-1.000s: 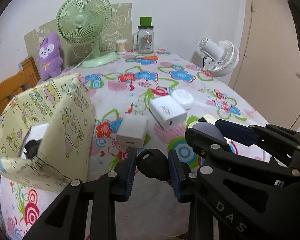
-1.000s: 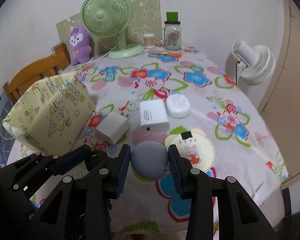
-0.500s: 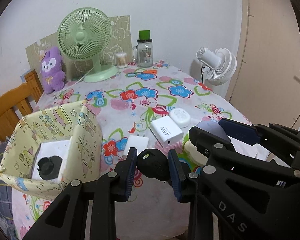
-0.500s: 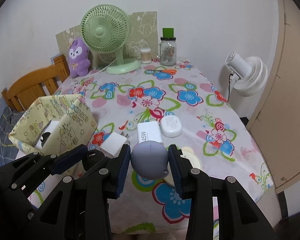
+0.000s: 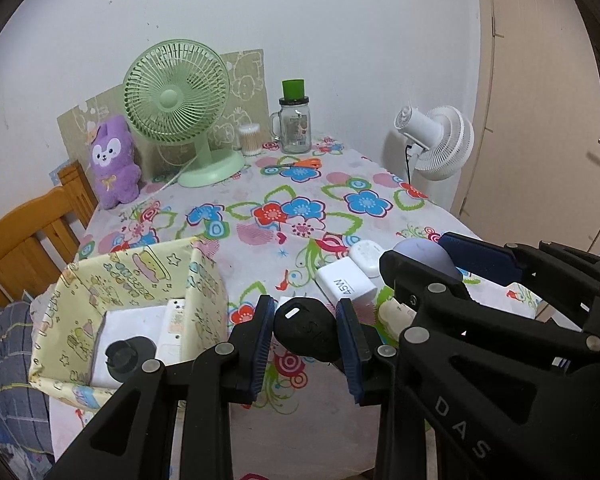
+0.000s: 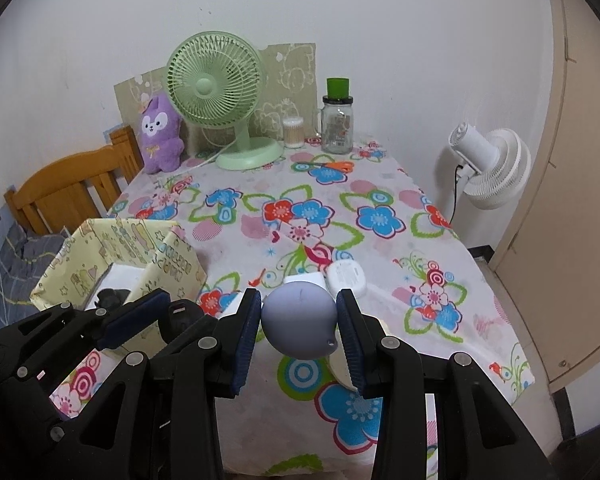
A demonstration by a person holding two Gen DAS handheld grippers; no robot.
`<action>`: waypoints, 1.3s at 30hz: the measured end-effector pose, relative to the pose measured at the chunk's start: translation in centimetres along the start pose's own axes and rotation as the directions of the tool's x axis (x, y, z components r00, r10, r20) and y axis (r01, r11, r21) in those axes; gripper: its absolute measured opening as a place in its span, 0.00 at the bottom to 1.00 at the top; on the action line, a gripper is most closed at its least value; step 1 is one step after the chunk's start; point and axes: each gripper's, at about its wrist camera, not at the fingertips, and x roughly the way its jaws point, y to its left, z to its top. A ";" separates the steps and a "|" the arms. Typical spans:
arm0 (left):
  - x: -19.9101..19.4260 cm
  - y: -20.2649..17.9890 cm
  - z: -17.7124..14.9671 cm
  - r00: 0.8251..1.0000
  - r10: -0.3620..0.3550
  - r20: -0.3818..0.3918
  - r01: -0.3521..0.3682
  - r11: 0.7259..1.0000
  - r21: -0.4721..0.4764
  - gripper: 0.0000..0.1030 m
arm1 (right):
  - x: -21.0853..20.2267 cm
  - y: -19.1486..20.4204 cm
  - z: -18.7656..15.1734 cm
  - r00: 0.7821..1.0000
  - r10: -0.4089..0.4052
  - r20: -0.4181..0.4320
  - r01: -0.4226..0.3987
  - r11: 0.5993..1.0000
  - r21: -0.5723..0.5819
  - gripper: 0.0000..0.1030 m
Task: Organize rigid objects
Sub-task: 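Carry the grey puck with the right tool while the left tool carries the key to the yellow box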
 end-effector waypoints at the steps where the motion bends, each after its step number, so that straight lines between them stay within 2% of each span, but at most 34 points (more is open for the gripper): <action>1: 0.0 0.1 0.1 1.000 0.000 -0.002 0.000 1.000 -0.001 0.31 | 0.0 0.2 0.1 1.000 0.001 0.000 -0.001 1.000 -0.002 0.41; 22: -0.8 4.6 1.5 0.999 0.031 0.012 -0.031 0.999 0.017 0.31 | 0.8 4.7 2.8 1.000 0.001 -0.007 -0.001 0.999 -0.035 0.41; 39: -0.4 9.4 1.4 0.998 0.057 -0.006 -0.057 0.998 -0.014 0.31 | 2.8 9.5 4.5 0.999 0.032 -0.023 -0.034 0.995 -0.097 0.41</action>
